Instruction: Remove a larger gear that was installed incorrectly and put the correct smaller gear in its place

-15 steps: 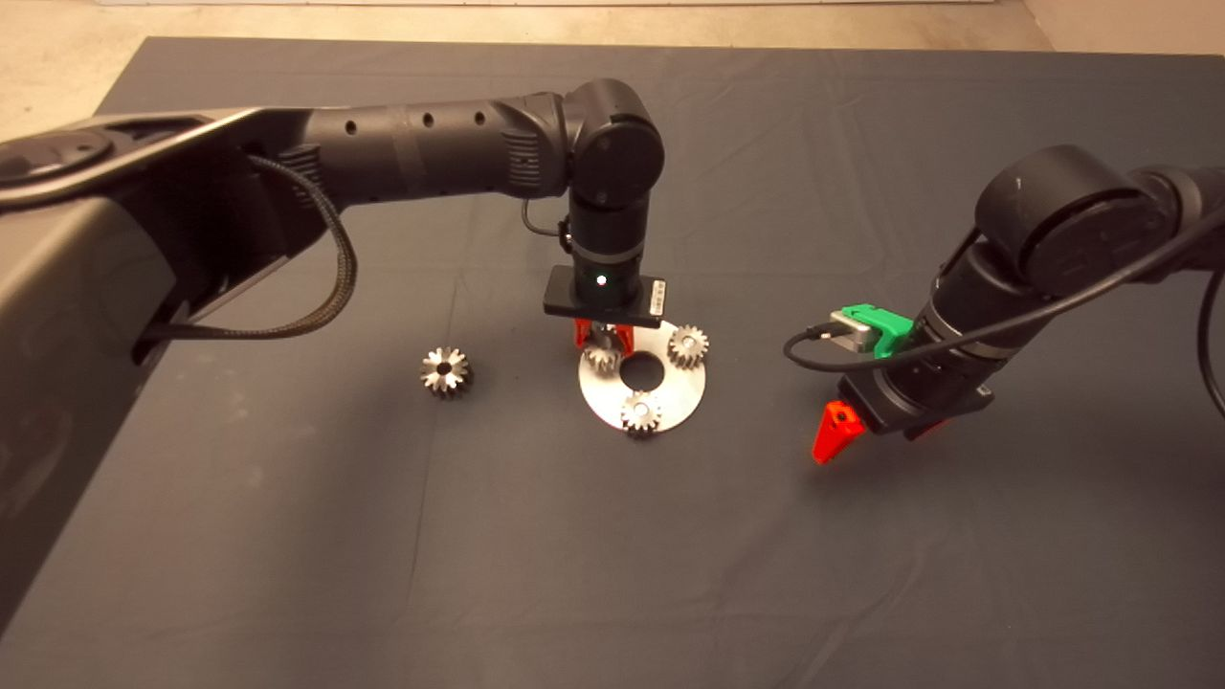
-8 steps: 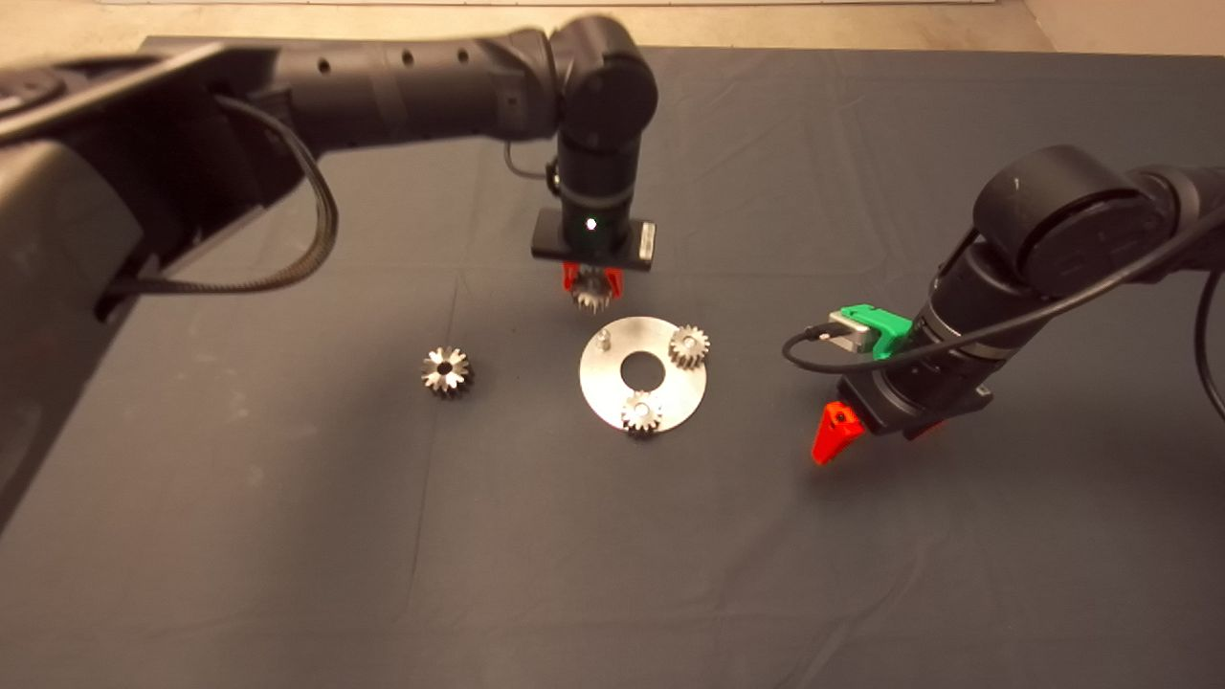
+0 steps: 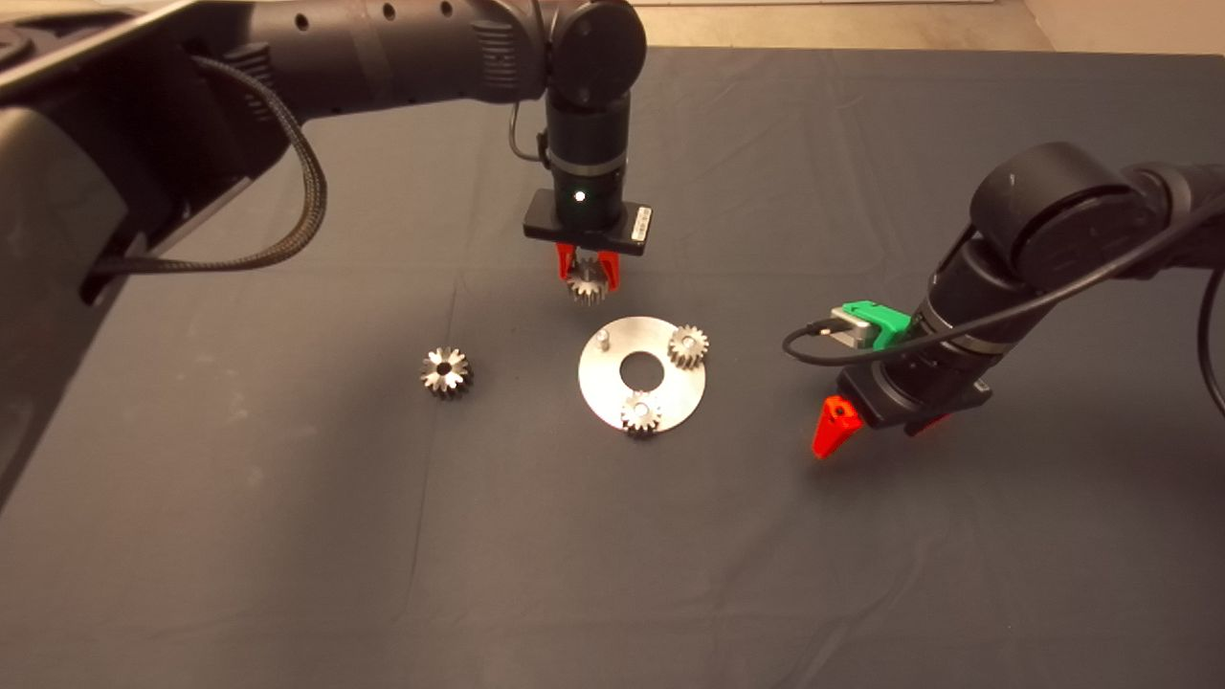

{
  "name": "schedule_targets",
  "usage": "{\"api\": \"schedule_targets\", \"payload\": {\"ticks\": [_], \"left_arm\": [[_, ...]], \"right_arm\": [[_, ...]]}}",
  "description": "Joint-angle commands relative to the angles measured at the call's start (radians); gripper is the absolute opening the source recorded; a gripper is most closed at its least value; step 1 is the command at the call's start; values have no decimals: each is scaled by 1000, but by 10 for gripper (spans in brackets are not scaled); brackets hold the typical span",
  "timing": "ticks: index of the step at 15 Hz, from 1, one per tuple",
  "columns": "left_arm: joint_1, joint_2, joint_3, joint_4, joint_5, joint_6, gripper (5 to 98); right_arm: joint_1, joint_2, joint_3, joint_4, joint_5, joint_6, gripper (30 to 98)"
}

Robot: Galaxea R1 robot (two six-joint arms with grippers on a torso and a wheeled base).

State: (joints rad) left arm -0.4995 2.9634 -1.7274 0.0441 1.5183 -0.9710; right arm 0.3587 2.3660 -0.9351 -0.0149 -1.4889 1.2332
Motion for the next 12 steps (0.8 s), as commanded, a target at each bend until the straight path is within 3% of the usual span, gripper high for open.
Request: {"api": "schedule_targets", "payload": {"ticks": [1, 4, 6, 12], "left_arm": [[90, -7, -110, -84, 128, 84, 253], [84, -2, -156, -85, 125, 134, 253], [70, 1, -153, -85, 123, 143, 253], [-116, 4, -153, -87, 137, 140, 254]], "right_arm": [[14, -1, 18, -50, -8, 61, 971], [14, 10, 18, -88, -8, 64, 971], [4, 11, 20, -91, -8, 79, 971], [-20, 16, 20, -122, -16, 92, 971]]}}
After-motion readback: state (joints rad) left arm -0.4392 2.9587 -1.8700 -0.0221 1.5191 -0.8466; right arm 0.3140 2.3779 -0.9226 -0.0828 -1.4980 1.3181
